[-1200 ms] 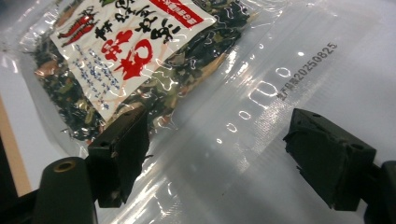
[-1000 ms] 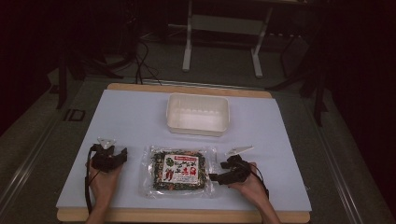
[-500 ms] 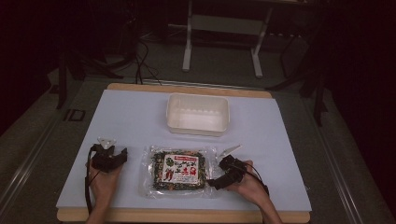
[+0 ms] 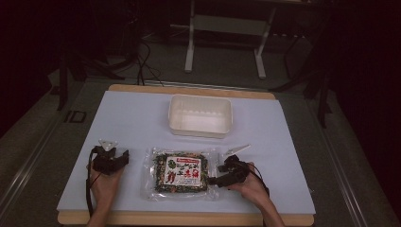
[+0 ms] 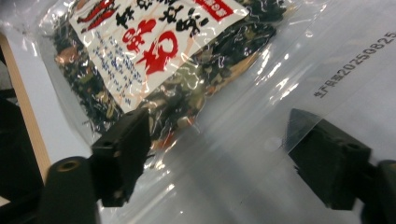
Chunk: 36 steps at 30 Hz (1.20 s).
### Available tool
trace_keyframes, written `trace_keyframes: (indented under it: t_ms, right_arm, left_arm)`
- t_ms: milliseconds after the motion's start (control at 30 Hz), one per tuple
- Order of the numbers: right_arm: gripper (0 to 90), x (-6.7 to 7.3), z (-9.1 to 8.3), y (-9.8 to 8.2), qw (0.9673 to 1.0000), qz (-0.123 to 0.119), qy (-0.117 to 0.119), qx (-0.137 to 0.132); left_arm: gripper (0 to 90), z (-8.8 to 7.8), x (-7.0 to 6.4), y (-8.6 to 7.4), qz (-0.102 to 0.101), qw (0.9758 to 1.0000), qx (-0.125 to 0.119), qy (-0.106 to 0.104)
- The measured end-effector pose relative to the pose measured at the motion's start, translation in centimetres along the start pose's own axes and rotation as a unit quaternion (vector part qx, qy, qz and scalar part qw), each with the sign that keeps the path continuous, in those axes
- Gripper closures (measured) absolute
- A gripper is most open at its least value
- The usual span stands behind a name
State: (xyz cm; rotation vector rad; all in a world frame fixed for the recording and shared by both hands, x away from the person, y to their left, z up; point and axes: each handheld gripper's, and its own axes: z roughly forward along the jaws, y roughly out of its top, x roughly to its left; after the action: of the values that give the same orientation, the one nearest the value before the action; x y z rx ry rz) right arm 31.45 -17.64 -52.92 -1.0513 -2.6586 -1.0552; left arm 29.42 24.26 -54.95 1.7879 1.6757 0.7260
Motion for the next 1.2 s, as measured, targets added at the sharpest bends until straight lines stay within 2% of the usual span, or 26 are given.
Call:
trace_keyframes:
  t_ms: [33,200,333,700,833,1200]
  right_arm:
    - [35.3,-0.1,0.1,0.1,1.0,0.007,0.002,-0.006]
    - [48.1,-0.7,0.2,0.1,0.9994,0.029,0.005,-0.019]
    - [56.6,-0.7,0.4,0.2,0.9992,0.031,-0.004,-0.025]
    - [70.9,-1.3,0.5,0.2,0.9965,0.073,0.011,-0.038]
    - [78.1,-1.4,0.5,0.2,0.9957,0.084,0.005,-0.039]
    - [84.2,-1.0,0.3,1.1,0.9968,0.073,-0.006,-0.032]
  left_arm:
    - [45.6,0.0,0.0,0.0,-0.002,1.0,-0.001,0.0]
    - [45.6,0.0,0.0,0.0,0.0,1.0,-0.001,0.0]
    - [45.6,0.0,0.0,0.0,0.001,1.0,-0.001,0.001]
    - [45.6,0.0,0.0,0.0,0.0,1.0,-0.001,0.001]
    - [45.6,0.0,0.0,-0.1,0.0,1.0,-0.001,0.001]
    - [45.6,0.0,0.0,-0.1,-0.001,1.0,-0.002,0.0]
